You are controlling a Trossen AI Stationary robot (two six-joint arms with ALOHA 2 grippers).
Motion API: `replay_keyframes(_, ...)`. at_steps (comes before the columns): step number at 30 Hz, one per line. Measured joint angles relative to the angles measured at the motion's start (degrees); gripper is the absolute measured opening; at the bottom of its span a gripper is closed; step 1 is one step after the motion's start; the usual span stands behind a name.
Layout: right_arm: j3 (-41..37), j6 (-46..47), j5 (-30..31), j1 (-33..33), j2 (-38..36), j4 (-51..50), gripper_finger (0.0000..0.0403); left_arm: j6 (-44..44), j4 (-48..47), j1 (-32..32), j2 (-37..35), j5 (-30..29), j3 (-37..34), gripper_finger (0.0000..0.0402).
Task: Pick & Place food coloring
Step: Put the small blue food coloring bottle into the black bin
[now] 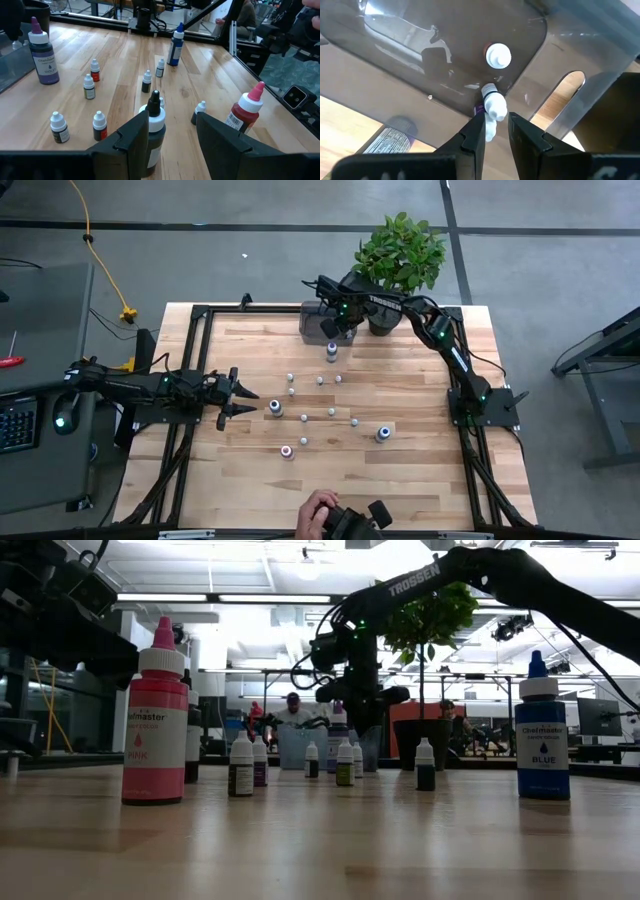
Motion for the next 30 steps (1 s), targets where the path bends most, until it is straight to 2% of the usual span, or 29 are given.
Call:
replay_keyframes(8,0.0,0.0,-1.3,0.0,-0.3,0.2,0.0076,0.0,0.0,0.0,0.0,0.0,0.0,0.0163)
replay_keyframes(21,0.1,-0.4,-3.7,1.0,-5.0,1.8,0.0076,0.0,0.0,0.0,0.0,0.0,0.0,0.0163)
replay_keyframes(30,0.1,-0.5,-6.6,4.2,-7.2,7.8,0.0076,0.0,0.0,0.0,0.0,0.0,0.0,0.0163)
